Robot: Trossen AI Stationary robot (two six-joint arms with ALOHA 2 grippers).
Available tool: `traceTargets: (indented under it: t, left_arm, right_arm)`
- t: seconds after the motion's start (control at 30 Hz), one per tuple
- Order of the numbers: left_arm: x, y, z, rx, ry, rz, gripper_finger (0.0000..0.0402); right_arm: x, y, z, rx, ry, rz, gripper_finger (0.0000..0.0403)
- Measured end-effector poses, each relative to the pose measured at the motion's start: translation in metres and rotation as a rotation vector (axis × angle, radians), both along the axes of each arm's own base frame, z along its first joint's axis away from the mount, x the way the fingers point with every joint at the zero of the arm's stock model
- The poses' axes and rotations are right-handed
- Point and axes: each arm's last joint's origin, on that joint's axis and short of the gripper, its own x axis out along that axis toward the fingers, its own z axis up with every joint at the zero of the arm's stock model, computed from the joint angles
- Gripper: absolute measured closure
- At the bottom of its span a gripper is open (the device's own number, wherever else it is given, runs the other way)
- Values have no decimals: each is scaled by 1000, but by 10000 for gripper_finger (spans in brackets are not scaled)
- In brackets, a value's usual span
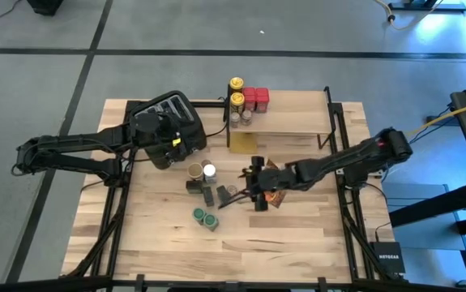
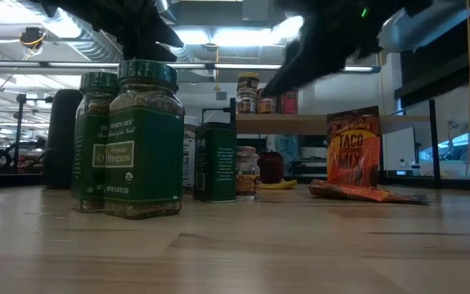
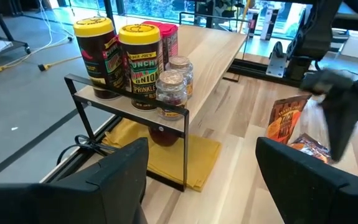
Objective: Shelf spices
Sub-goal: Put the brown seasoning bottle on the shelf
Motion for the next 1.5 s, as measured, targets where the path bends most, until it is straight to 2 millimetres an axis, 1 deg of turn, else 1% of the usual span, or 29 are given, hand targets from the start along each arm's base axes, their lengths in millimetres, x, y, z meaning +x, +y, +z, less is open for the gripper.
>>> traceTargets:
  t: [0.1,0.23,0.43,0.53,0.63,0.73,0.83,0.93,1.0,1.13,1.23,1.43,1.5]
  left_arm:
    - [0,0,0,1,1,-1,112]
    - [0,0,0,2,1,-1,112]
    - [0,0,0,2,-1,-1,112]
    - [0,0,0,2,0,-1,112]
    - [0,0,0,3,0,-1,112]
    - [0,0,0,3,0,-1,112]
    - [0,0,0,3,0,-1,112]
    - [0,0,0,3,-1,-1,112]
    - [0,0,0,3,0,-1,112]
    - [0,0,0,3,0,-1,112]
    - [0,0,0,3,0,-1,112]
    - [0,0,0,2,1,-1,112]
    - [0,0,0,2,0,-1,112]
  right_arm:
    - [8,-5,-18,21,44,9,142]
    - [17,-10,-33,95,74,68,142]
    - [25,-24,-42,92,65,65,142]
    - [28,-29,-46,147,63,109,142]
    - [32,-29,-52,174,60,160,142]
    - [36,-28,-62,172,59,174,142]
    - [40,-27,-67,186,39,195,142]
    - [41,-27,-74,189,54,191,149]
    - [41,-27,-74,183,53,183,166]
    - [41,-29,-72,124,48,117,221]
    - [41,-31,-70,104,45,76,251]
    - [34,-32,-63,190,78,-62,251]
    - [30,-29,-63,206,103,-116,247]
